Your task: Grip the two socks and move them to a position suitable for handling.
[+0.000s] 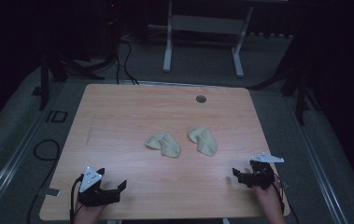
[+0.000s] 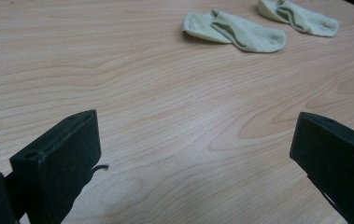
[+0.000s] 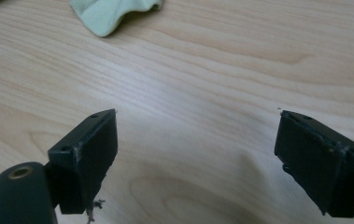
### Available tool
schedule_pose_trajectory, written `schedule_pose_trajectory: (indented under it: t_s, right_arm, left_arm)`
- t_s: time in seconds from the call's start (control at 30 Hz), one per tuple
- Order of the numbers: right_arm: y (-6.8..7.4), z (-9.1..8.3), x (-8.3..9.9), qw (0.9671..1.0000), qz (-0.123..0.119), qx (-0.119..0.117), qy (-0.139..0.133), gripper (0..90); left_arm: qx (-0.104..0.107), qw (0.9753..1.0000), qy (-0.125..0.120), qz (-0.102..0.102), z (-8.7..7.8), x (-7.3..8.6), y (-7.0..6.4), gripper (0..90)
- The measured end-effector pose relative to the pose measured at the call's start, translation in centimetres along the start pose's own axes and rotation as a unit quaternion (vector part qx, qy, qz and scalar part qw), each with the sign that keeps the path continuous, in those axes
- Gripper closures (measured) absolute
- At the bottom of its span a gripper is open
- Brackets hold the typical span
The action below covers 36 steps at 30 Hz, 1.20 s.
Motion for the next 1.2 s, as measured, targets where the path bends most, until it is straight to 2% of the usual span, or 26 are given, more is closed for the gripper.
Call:
schedule_pose_trajectory:
  t_s: [0.1, 0.23, 0.3, 0.53, 0.63, 0.77, 0.87, 1.13, 1.2]
  right_arm:
    - [0.2, 0.3, -0.9, 0.9999, 0.002, -0.010, -0.005, 12.8]
    - [0.6, 0.9, -2.4, 0.9999, -0.008, -0.007, -0.003, 12.7]
    - [0.7, 1.1, -3.1, 0.9998, -0.004, -0.019, -0.007, 12.8]
    - [0.7, 2.1, -6.1, 0.9998, -0.012, -0.010, -0.014, 13.4]
    - [1.0, 2.9, -7.3, 0.9996, -0.021, -0.015, -0.009, 16.0]
    - [1.3, 4.0, -8.9, 0.9992, -0.033, -0.022, -0.010, 22.0]
    - [1.6, 5.0, -10.0, 0.9988, -0.042, -0.023, -0.007, 22.3]
    - [2.2, 7.1, -12.3, 0.9984, -0.042, -0.039, -0.001, 22.8]
    - [2.4, 8.1, -12.9, 0.9981, -0.044, -0.041, 0.008, 22.8]
  left_arm:
    - [-0.003, 1.0000, 0.003, 0.006, 0.2, 0.1, -0.2, 1.7]
    - [-0.004, 0.9999, 0.003, 0.012, 0.0, 0.1, -0.4, 1.8]
    - [-0.003, 0.9999, 0.004, 0.013, 0.0, 0.0, -0.4, 1.8]
    - [-0.002, 0.9998, 0.010, 0.018, 0.1, 0.1, -0.4, 1.8]
    - [-0.003, 0.9996, 0.016, 0.025, 0.1, 0.1, -0.4, 1.8]
    - [-0.001, 0.9995, 0.021, 0.024, 0.1, 0.2, -0.4, 1.8]
    - [0.000, 0.9994, 0.023, 0.024, 0.2, 0.3, -0.3, 1.8]
    - [0.002, 0.9993, 0.022, 0.029, 0.1, 0.2, -0.2, 1.8]
    - [0.001, 0.9993, 0.024, 0.028, 0.1, 0.2, -0.2, 1.8]
Point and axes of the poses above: each handheld gripper's, and its own axes: z roughly forward along the jaws, x roughly out of its underside, y roughly to its left, the point moved 4 cm from there along z, roughly forward along the jaws, and after that the axes turned 15 degrees about -z, right-handed, at the moved point
